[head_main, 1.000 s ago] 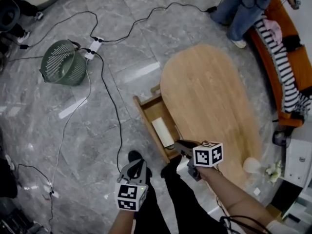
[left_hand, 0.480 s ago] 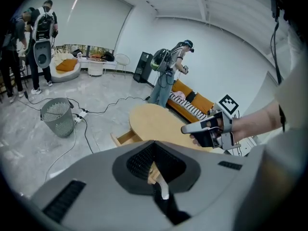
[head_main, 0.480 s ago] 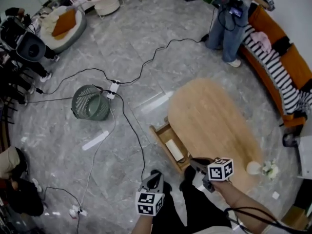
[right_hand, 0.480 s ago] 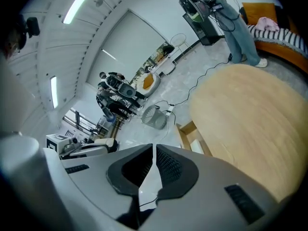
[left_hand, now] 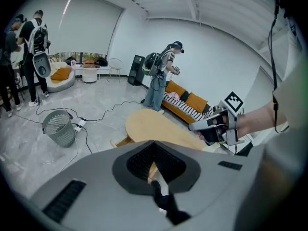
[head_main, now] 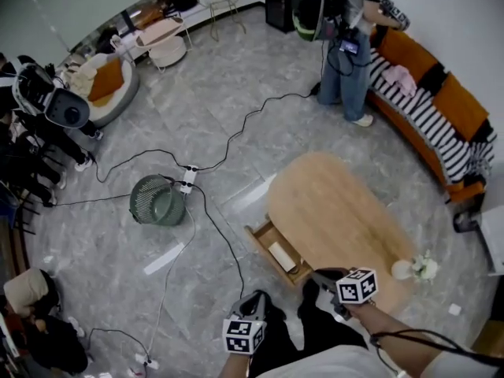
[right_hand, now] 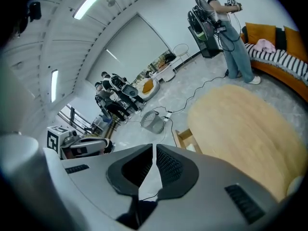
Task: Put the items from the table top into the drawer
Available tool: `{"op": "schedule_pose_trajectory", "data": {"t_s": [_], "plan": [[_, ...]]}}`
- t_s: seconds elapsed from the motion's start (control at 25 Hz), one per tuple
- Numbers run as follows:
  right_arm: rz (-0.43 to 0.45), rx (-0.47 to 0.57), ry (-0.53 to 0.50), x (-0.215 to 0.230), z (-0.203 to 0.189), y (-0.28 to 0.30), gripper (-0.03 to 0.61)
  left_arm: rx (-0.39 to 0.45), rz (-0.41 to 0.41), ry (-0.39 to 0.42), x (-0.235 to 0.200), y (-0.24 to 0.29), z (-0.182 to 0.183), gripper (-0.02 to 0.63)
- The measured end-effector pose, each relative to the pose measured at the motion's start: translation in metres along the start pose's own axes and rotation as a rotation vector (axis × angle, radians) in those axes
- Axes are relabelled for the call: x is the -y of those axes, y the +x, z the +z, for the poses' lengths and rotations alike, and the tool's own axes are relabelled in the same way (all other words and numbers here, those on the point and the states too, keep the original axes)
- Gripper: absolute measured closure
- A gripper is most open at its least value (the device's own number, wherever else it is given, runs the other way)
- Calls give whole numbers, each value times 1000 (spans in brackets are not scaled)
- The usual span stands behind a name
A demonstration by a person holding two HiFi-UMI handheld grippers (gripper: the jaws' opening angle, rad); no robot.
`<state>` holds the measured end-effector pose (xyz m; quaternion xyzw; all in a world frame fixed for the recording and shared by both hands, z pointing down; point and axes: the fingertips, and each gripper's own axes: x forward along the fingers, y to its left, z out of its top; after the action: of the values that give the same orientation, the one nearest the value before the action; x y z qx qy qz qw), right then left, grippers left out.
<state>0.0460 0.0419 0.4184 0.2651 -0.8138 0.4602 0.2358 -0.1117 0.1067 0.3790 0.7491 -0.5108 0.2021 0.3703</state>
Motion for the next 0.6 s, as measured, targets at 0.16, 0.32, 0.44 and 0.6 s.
{"op": "schedule_pose_trajectory", "data": {"t_s": [0.16,0.32,0.44,0.6], "plan": [[0,48,-24,-22,10,-26,531,21,-8,20,6,-20,24,614],[0,77,-35,-45,13,-42,531,37,-14,42,12,-41,38,614],[-6,99,-36,-58,19,-54,531,31,-16,77,17,-56,45,614],[-3,143,-59,-76,30,-75,531,50,-34,92,27,-72,53,614]]}}
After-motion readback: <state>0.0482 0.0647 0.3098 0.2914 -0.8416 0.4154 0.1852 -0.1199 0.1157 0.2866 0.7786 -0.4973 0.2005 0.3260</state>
